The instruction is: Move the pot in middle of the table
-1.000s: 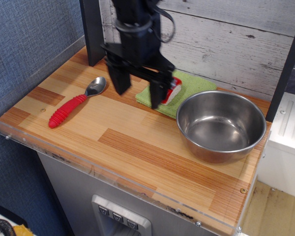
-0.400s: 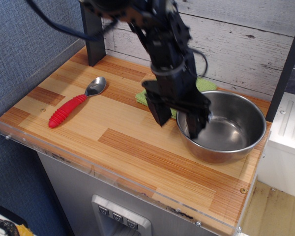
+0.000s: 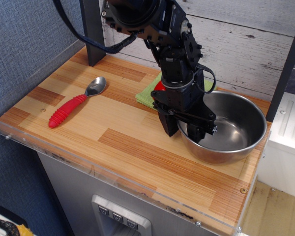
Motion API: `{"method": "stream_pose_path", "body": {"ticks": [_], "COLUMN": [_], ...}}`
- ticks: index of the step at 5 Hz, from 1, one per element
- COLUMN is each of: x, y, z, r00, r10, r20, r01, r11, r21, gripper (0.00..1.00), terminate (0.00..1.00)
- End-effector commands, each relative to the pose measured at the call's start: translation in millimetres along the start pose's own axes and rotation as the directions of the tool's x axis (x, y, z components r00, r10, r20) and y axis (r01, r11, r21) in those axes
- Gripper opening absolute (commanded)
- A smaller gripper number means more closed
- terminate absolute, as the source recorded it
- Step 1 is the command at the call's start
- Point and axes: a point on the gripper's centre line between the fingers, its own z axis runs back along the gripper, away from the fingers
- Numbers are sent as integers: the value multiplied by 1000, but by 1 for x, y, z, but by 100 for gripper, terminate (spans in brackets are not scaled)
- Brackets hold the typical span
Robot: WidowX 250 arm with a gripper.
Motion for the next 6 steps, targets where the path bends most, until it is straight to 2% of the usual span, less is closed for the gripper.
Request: {"method": "stream_pose_path", "body": {"ticks": [1,3,4,5,6], "x": [7,6,-6,-26,-43], "y": [-4,-10,12,55,92], "z": [31,41,73,100,113], "r00": [995,987,982,979,987], "r10": [-32,-72,-13,79,111], "r20": [99,141,189,186,117], "r01": [29,74,19,-76,-117], "r11": [999,997,999,997,992], "r21": [25,-13,-27,-20,42], "gripper": [0,0,0,0,0], "terminate": [0,0,0,0,0]}}
